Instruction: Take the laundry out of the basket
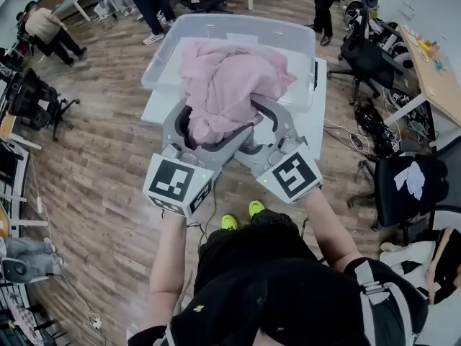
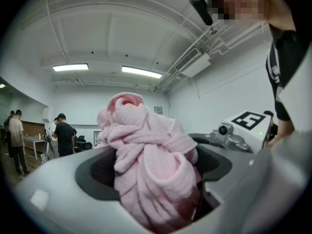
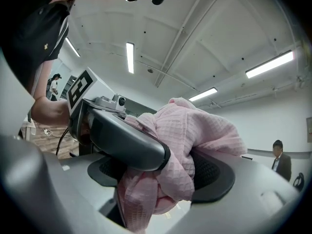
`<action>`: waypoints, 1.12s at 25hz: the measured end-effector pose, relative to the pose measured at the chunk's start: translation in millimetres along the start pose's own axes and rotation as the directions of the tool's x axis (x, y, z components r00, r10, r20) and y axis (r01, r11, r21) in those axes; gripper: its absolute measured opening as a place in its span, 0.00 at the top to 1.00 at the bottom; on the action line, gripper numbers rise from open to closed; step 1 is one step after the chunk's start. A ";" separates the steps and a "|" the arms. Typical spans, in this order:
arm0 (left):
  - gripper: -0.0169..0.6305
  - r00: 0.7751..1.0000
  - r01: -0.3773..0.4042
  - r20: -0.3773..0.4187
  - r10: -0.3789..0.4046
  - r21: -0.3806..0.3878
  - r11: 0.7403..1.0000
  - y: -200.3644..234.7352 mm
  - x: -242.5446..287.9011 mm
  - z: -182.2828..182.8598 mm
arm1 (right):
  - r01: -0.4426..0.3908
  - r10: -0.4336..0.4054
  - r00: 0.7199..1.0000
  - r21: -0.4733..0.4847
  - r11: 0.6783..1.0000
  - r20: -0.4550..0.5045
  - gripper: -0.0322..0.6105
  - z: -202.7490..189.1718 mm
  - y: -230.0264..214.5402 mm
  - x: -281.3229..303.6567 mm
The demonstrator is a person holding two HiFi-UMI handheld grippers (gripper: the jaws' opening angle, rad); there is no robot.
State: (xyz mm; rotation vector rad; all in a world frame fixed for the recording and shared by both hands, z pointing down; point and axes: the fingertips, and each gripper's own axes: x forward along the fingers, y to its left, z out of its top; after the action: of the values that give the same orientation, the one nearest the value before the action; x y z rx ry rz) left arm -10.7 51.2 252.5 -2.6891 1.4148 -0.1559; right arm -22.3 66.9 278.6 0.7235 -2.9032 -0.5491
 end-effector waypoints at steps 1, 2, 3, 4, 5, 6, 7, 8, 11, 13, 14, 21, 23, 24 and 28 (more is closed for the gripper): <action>0.27 1.000 0.000 0.001 0.000 0.004 1.000 1.9 -5.4 -0.3 | 0.008 -0.008 1.000 0.003 1.000 0.000 0.35 1.7 4.9 2.7; 0.27 1.000 0.002 0.001 -0.002 0.004 1.000 3.2 -10.3 -1.7 | 0.014 -0.014 1.000 0.004 1.000 -0.004 0.35 2.4 9.8 4.9; 0.27 1.000 0.007 -0.002 -0.007 0.002 1.000 3.5 -14.8 -4.0 | 0.017 -0.017 1.000 0.004 1.000 -0.009 0.35 2.2 14.9 6.2; 0.27 1.000 0.013 -0.004 -0.013 -0.001 1.000 3.1 -18.5 -6.3 | 0.022 -0.021 1.000 0.006 1.000 -0.014 0.35 1.6 19.4 6.8; 0.27 1.000 0.019 -0.005 -0.019 -0.001 1.000 2.6 -21.1 -7.5 | 0.028 -0.028 0.999 0.009 1.000 -0.016 0.35 1.4 22.5 7.0; 0.27 1.000 0.024 -0.002 -0.024 0.000 1.000 2.4 -22.4 -7.5 | 0.036 -0.035 0.999 0.010 0.999 -0.016 0.35 1.9 23.8 7.3; 0.27 1.000 0.029 0.002 -0.029 0.002 1.000 2.4 -23.0 -7.0 | 0.043 -0.043 0.999 0.009 0.999 -0.017 0.35 2.5 24.0 7.5; 0.27 0.999 0.033 0.005 -0.033 0.003 0.999 2.6 -23.4 -6.5 | 0.050 -0.049 0.999 0.008 0.999 -0.019 0.35 3.0 24.1 7.9; 0.27 0.999 0.042 0.008 -0.042 0.003 0.999 5.3 -26.5 -7.0 | 0.061 -0.061 0.998 0.004 0.998 -0.024 0.35 4.3 26.4 11.0; 0.27 0.999 0.046 0.009 -0.046 0.004 0.999 7.2 -28.0 -6.8 | 0.068 -0.068 0.997 0.002 0.998 -0.024 0.35 5.3 27.3 13.1; 0.27 0.999 0.047 0.009 -0.047 0.006 0.999 8.0 -28.1 -6.7 | 0.072 -0.072 0.997 0.001 0.997 -0.024 0.35 5.5 27.1 13.9; 0.26 0.998 0.057 0.013 -0.057 0.009 0.998 14.9 -23.6 -8.1 | 0.084 -0.084 0.996 -0.008 0.996 -0.033 0.35 2.3 22.7 21.1; 0.26 0.998 0.057 0.013 -0.057 0.012 0.998 18.9 -23.5 -8.2 | 0.085 -0.085 0.996 -0.011 0.996 -0.034 0.35 2.4 22.1 25.2; 0.26 0.998 0.057 0.013 -0.057 0.012 0.998 20.7 -23.5 -8.2 | 0.085 -0.085 0.996 -0.013 0.996 -0.035 0.35 2.6 21.8 26.9; 0.26 0.999 0.052 0.012 -0.053 0.006 0.999 25.5 -21.6 -8.2 | 0.083 -0.084 0.996 -0.021 0.996 -0.040 0.35 2.1 19.4 31.2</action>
State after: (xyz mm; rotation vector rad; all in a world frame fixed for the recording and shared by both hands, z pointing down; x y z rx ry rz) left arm -44.9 54.4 256.2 -2.7190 1.3388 -0.1465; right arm -58.6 68.8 284.1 0.8459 -2.8368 -0.5628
